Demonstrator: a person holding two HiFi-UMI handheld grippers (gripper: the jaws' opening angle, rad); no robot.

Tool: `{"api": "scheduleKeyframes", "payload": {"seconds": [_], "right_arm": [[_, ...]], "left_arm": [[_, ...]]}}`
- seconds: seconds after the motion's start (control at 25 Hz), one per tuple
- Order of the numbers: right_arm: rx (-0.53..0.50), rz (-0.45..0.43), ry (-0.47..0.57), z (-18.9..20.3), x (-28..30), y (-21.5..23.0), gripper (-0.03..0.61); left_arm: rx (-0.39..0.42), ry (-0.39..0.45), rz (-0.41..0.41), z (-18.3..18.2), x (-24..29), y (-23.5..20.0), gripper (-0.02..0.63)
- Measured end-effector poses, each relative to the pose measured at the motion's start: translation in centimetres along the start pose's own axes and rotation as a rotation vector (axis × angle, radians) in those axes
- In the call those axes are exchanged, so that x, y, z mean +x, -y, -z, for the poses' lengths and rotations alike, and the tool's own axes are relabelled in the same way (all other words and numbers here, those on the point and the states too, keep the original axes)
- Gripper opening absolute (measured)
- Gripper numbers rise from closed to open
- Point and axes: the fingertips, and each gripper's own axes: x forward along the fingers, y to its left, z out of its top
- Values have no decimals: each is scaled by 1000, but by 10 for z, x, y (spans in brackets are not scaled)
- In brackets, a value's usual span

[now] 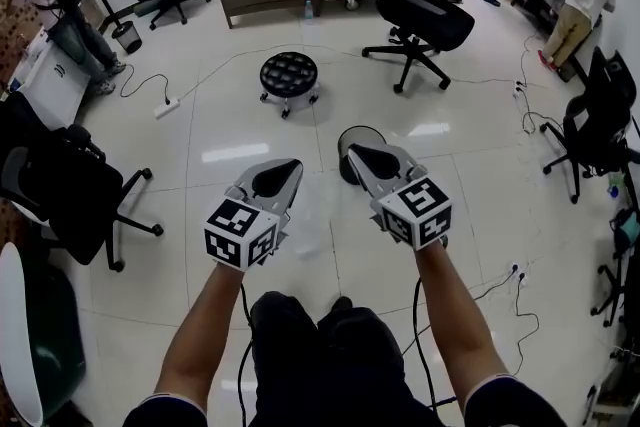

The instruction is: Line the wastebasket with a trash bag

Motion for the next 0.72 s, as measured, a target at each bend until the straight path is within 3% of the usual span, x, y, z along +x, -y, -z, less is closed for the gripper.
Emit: {"api": "scheduleKeyframes", "payload": {"seconds": [0.52,0.72], "right_arm": [[42,-15,-97,86,118,37,2],[47,17,-153,148,158,52,2]], "left_arm": [[-59,-53,-62,77,68,-109,11],[-82,-97,-106,138,91,-151,11]]}}
